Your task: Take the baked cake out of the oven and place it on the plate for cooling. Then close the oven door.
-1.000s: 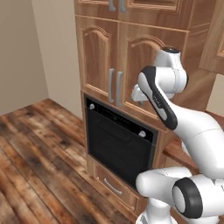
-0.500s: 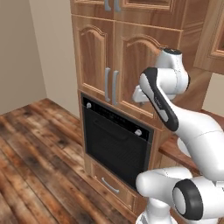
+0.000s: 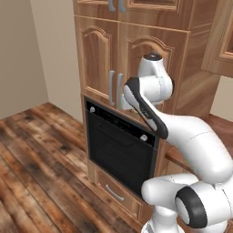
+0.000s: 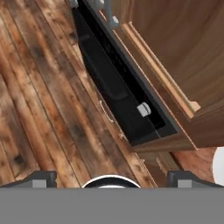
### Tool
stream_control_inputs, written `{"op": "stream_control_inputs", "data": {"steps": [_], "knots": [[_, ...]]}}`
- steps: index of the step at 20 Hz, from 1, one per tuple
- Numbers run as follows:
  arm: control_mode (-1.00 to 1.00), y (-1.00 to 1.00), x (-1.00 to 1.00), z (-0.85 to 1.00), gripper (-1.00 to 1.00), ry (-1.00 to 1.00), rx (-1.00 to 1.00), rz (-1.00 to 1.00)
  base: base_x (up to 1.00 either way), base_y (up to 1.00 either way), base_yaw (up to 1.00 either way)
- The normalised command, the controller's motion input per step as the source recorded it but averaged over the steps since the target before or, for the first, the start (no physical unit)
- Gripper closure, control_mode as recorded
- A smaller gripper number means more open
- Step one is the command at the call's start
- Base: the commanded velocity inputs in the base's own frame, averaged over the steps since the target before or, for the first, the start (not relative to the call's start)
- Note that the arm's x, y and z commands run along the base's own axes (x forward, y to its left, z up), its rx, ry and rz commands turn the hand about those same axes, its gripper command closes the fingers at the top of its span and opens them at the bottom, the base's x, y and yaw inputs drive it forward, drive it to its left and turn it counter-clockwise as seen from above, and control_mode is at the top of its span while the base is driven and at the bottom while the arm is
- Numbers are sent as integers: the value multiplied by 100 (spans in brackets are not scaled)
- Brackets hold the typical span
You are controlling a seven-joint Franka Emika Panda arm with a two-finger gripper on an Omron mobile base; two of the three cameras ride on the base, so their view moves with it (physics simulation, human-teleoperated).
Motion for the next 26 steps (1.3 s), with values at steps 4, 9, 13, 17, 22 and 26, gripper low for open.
{"op": "stream_control_inputs", "data": {"steps": [4, 9, 13, 17, 22, 26], "knots": [[-100, 100, 23, -49, -100, 0, -31, 0, 0, 0, 0], [-100, 82, 6, -71, -100, 0, -32, 0, 0, 0, 0], [-100, 43, 1, -78, -100, 0, -28, 0, 0, 0, 0], [-100, 31, 7, -71, -100, 0, -26, 0, 0, 0, 0], [-100, 11, 28, -60, -100, 8, -23, 0, 0, 0, 0], [-100, 0, 47, -40, -100, 9, -18, 0, 0, 0, 0]]}}
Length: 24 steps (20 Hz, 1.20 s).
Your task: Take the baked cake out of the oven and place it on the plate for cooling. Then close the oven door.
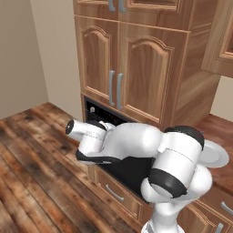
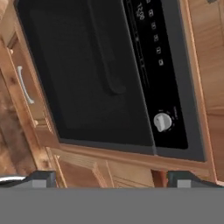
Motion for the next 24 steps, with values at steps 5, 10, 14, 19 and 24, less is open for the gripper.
{"op": "stream_control_inputs", "data": {"steps": [5, 10, 14, 19, 24], "knots": [[-100, -3, 55, -27, -100, 6, -14, 0, 0, 0, 0], [-100, -3, 47, -29, -100, 3, -15, 0, 0, 0, 0], [-100, -2, 39, -34, -100, 1, -17, 0, 0, 0, 0], [-100, -10, 40, -37, -100, 0, -15, 0, 0, 0, 0], [-100, -18, 36, -30, -100, 0, -8, 0, 0, 0, 0]]}}
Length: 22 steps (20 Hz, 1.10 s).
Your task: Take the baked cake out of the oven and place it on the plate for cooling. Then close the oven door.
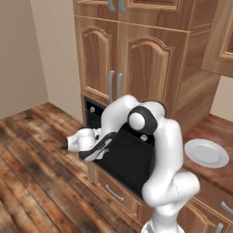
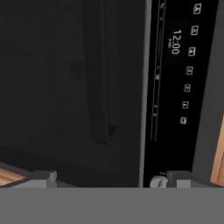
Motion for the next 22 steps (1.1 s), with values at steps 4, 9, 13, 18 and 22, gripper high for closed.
{"op": "stream_control_inputs", "data": {"steps": [4, 9, 13, 18, 22], "knots": [[-100, -29, 37, -20, -100, 0, -4, 0, 0, 0, 0], [-100, -38, 38, -14, -100, 0, -3, 0, 0, 0, 0], [-100, -43, 32, -17, -100, 0, -2, 0, 0, 0, 0], [-100, -43, 21, -16, -100, 0, 0, 0, 0, 0, 0], [-100, -34, 21, -19, -100, 0, 0, 0, 0, 0, 0]]}}
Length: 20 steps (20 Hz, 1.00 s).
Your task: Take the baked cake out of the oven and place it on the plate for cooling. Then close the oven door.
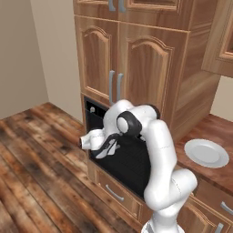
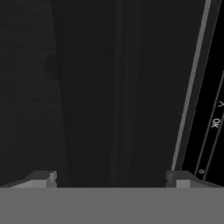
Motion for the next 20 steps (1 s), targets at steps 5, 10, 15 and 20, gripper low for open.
{"op": "stream_control_inputs", "data": {"steps": [5, 10, 15, 20], "knots": [[-100, -23, 21, -22, -100, 0, 0, 0, 0, 0, 0], [-100, -9, 20, -30, -100, 0, 0, 0, 0, 0, 0], [-100, -3, 14, -36, -100, 0, 0, 0, 0, 0, 0], [-100, -3, 4, -37, 100, 2, 0, 0, 0, 0, 0]]}}
